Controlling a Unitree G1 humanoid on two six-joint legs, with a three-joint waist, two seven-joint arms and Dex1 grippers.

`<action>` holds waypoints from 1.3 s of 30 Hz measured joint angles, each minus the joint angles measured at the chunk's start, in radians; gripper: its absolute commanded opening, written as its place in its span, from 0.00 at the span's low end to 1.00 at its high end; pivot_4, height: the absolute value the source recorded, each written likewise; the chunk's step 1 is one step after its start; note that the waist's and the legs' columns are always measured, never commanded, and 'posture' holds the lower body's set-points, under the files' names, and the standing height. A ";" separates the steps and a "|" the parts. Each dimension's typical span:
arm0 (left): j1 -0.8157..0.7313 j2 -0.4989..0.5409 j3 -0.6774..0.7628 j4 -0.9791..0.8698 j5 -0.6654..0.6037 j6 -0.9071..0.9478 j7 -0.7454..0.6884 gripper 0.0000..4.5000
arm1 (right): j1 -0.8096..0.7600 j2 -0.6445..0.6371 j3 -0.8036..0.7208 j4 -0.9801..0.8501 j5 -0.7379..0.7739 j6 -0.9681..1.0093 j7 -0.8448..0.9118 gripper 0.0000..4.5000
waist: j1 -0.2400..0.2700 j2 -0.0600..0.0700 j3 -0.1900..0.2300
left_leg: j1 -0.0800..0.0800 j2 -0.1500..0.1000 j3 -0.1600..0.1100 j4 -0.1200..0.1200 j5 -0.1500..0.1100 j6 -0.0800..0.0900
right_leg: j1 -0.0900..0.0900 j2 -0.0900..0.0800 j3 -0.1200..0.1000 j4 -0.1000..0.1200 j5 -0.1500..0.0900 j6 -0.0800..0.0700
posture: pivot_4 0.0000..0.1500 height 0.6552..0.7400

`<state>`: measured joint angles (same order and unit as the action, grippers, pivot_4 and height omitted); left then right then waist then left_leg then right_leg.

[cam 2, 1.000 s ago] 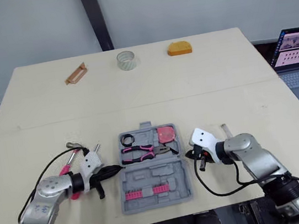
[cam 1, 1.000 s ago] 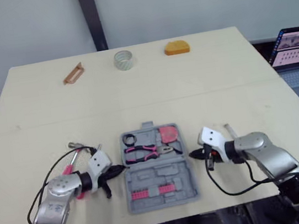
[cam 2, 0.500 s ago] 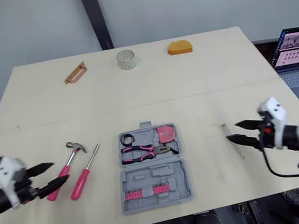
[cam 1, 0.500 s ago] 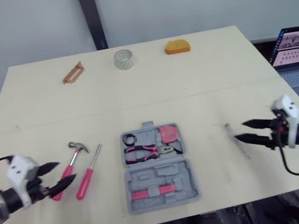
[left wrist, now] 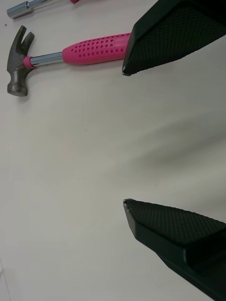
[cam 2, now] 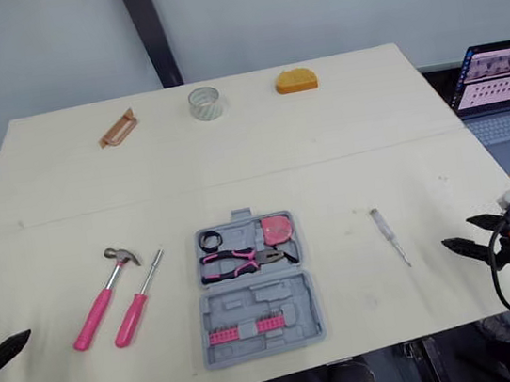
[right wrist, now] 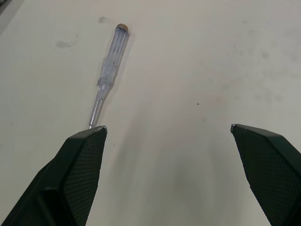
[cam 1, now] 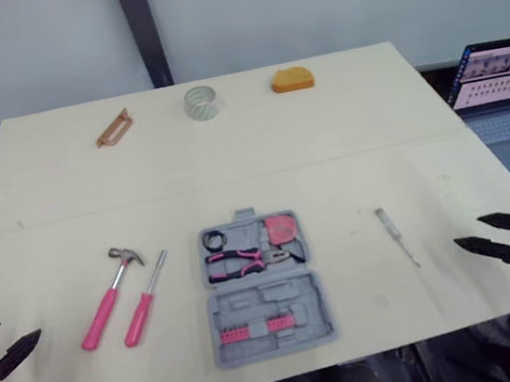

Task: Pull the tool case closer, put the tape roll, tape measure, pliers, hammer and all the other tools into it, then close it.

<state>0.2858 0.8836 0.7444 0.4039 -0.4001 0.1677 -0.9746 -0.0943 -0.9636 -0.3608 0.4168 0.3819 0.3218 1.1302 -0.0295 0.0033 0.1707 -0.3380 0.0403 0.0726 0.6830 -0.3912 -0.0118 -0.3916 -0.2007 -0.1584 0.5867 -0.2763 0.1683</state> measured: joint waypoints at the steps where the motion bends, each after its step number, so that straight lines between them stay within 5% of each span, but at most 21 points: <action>1: 0.000 0.000 0.000 0.001 0.003 -0.008 0.001 1.00 | -0.005 0.000 0.000 0.006 -0.001 -0.010 0.000 0.99 | 0.000 0.000 0.000 | 0.000 0.000 0.000 0.000 0.000 0.000 | 0.000 0.000 0.000 0.000 0.000 0.000 | 1.00 1.00; 39: -0.077 -0.035 -0.060 0.008 0.012 -0.074 0.065 1.00 | -0.046 0.073 0.006 -0.081 0.030 0.070 -0.067 0.99 | 0.001 0.000 0.000 | 0.001 0.000 0.001 0.000 0.000 0.000 | 0.000 0.000 0.000 0.001 0.000 0.000 | 1.00 1.00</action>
<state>0.2084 0.8485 0.6843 0.4119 -0.3884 0.0941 -0.9093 -0.1403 -0.8904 -0.3546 0.3355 0.4115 0.3921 1.0634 -0.0288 0.0033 0.1708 -0.3374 0.0406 0.0733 0.6831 -0.3912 -0.0118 -0.3916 -0.2007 -0.1585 0.5878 -0.2763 0.1683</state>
